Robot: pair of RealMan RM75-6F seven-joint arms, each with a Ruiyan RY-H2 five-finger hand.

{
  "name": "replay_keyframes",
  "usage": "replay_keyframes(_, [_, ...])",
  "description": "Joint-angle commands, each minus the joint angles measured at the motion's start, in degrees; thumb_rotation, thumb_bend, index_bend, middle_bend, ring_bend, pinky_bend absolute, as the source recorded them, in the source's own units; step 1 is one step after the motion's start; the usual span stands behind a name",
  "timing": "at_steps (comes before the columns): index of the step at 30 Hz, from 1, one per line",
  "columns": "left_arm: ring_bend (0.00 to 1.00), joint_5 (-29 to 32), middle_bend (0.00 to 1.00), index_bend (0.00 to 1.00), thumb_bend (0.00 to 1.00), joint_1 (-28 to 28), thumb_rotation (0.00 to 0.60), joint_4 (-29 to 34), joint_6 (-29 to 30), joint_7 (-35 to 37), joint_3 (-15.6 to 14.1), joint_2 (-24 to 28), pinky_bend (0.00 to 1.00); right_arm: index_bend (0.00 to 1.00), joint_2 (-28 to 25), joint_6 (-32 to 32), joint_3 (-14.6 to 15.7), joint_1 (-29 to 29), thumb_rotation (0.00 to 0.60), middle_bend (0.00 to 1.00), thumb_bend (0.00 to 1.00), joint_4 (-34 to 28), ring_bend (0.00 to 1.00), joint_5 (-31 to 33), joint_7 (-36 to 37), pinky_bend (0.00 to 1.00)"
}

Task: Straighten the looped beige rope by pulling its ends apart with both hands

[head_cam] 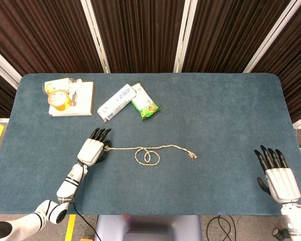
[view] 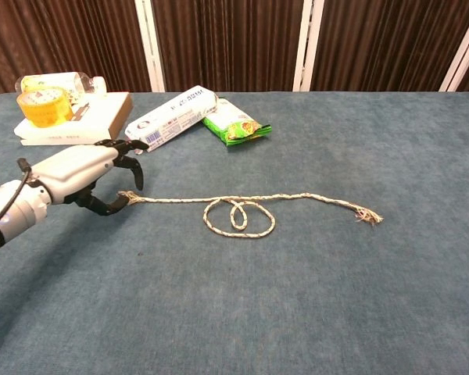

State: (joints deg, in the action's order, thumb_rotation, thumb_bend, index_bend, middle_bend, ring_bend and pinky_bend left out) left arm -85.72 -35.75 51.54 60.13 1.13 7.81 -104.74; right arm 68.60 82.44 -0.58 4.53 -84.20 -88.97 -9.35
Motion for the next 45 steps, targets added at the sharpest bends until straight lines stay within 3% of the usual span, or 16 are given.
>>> replay_keyframes(1, [0.0,0.5,0.05,0.42,0.45,-0.9,0.6,-1.2,-0.5,-0.1,0.1,-1.2,0.03,0.0,0.0,0.0,-0.1,0.0,0.6,0.0,0.4,0.1,0.0,0.2,0.1,0.0])
replay_keyframes(10, [0.0,2.4,0.05,0.43,0.44,-2.8,0.6,-6.2,-2.9,-0.9,0.4,-4.9,0.04,0.0,-0.3,-0.1,-0.3,0.1,0.6,0.0,0.4,0.4,0.0,0.7,0.7,0.0])
replay_keyframes(26, [0.0,2.3,0.09,0.56,0.44,-3.6,0.6,-10.5,-1.5,0.1,-0.7,-7.1,0.05,0.0,-0.8,0.7,-0.3,-0.4,0.6,0.0,0.4,0.4,0.0,0.9,1.4,0.0])
replay_keyframes(40, [0.0,1.4,0.1,0.62,0.44,-2.9,0.6,-9.3,1.1,-1.2,-1.8,-5.3,0.06,0.0,-0.5,0.7,0.0,-0.3,0.6,0.0,0.4,0.5,0.0,0.2,1.0,0.0])
replay_keyframes(45, [0.0,-0.4,0.11,0.65,0.44,-0.9,0.6,-6.0,5.0,-1.6,-3.6,-2.1,0.06,0.0,1.6,-1.5,-0.4,1.8,0.6,0.0,0.4,1.8,0.0,-0.5,0.7,0.0])
